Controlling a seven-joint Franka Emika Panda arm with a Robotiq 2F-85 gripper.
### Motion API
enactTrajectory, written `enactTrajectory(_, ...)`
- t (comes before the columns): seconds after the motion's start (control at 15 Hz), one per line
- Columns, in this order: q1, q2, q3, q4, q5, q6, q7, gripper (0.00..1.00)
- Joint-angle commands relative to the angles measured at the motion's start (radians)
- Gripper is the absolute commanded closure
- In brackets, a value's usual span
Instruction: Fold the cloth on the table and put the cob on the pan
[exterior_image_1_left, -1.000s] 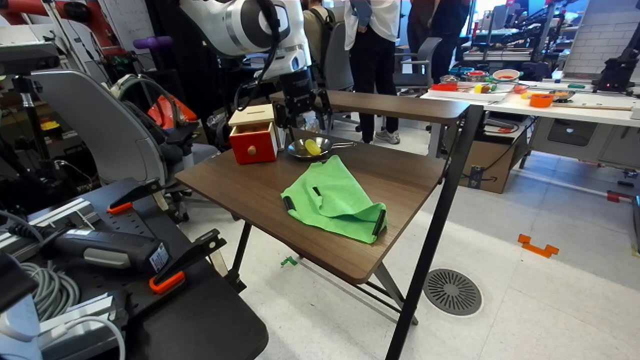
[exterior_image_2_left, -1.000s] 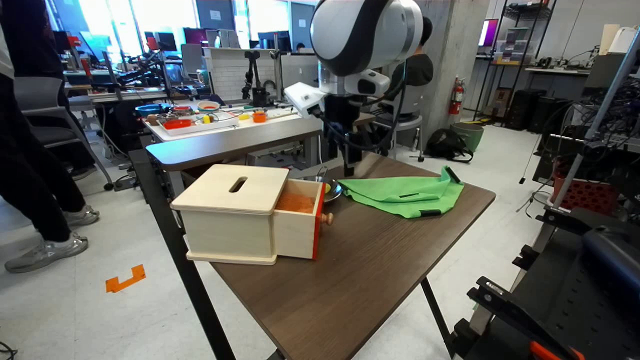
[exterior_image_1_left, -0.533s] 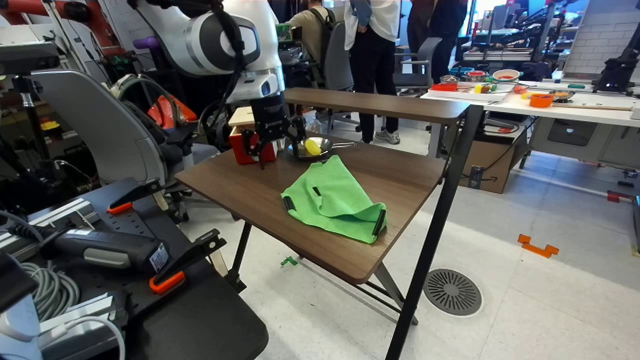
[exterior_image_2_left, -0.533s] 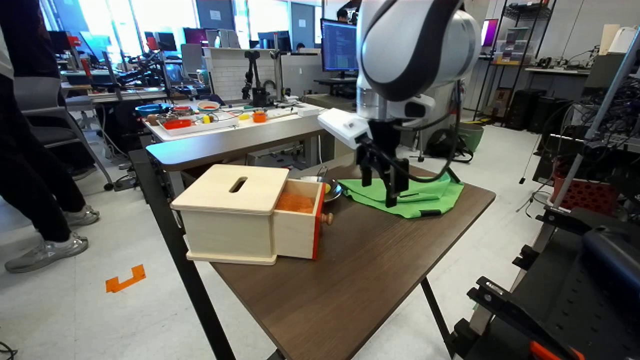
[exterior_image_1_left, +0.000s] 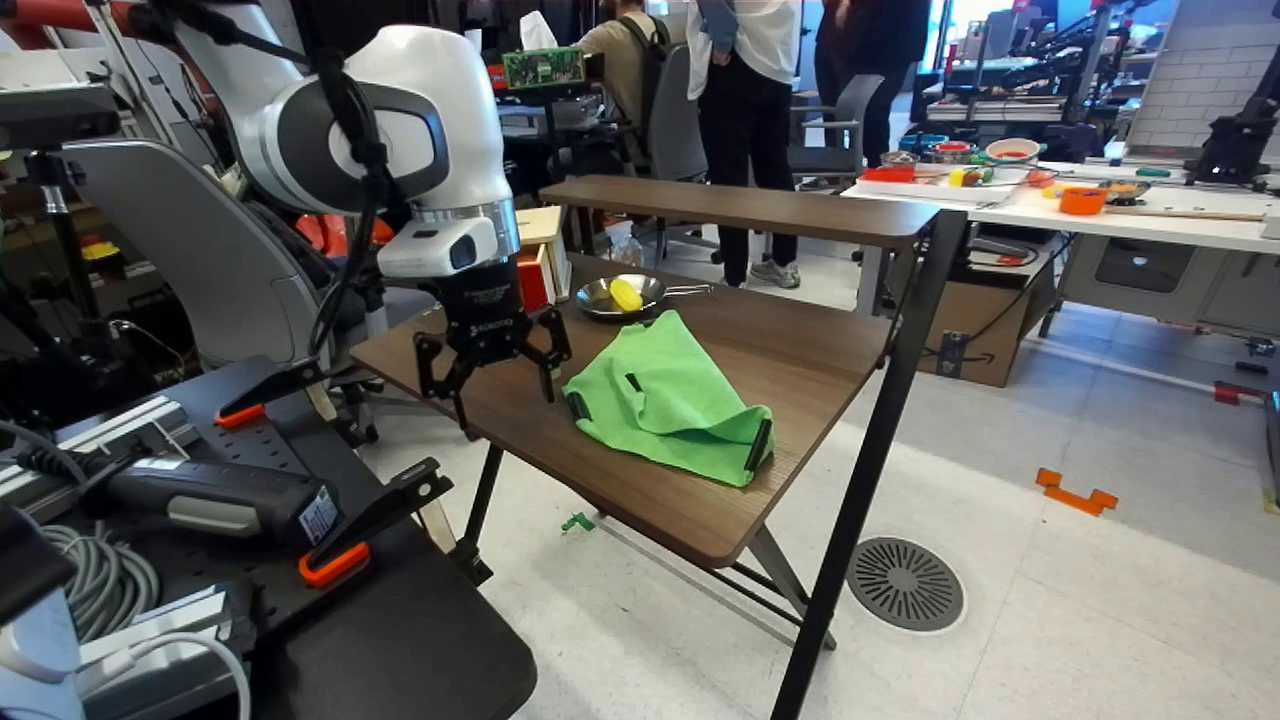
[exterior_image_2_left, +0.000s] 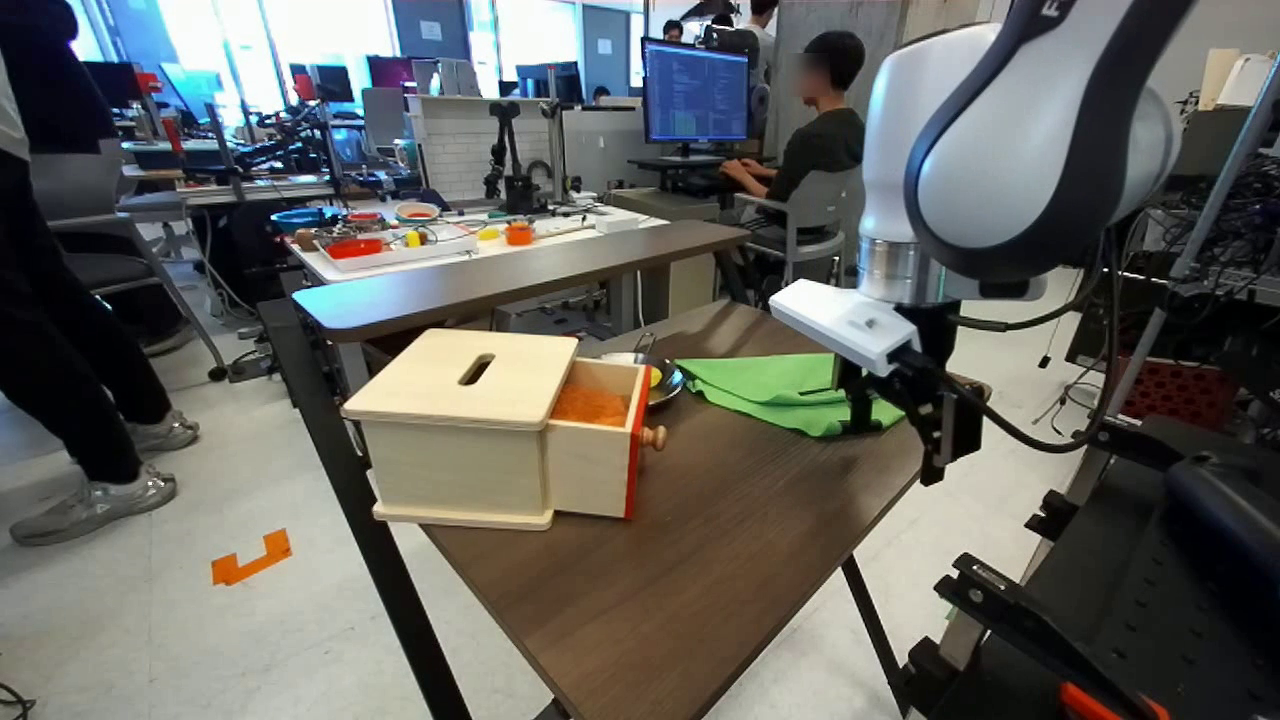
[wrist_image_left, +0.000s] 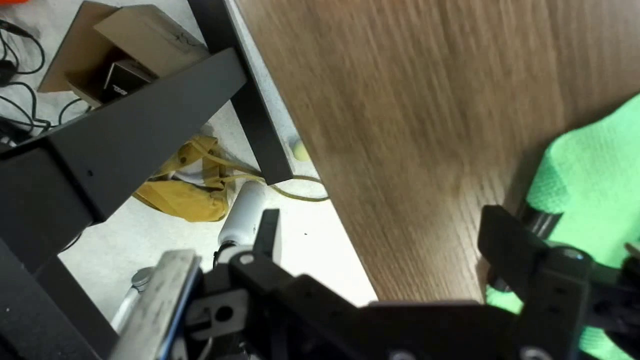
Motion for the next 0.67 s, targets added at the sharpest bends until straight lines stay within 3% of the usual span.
enactTrajectory(0.0,-0.020,-0.058,-0.024,-0.049,0.020,0.036,-0.061,0.00)
enactTrajectory(0.6,-0.069,-0.034,-0.004,0.019,0.068,0.027,-0.151,0.00)
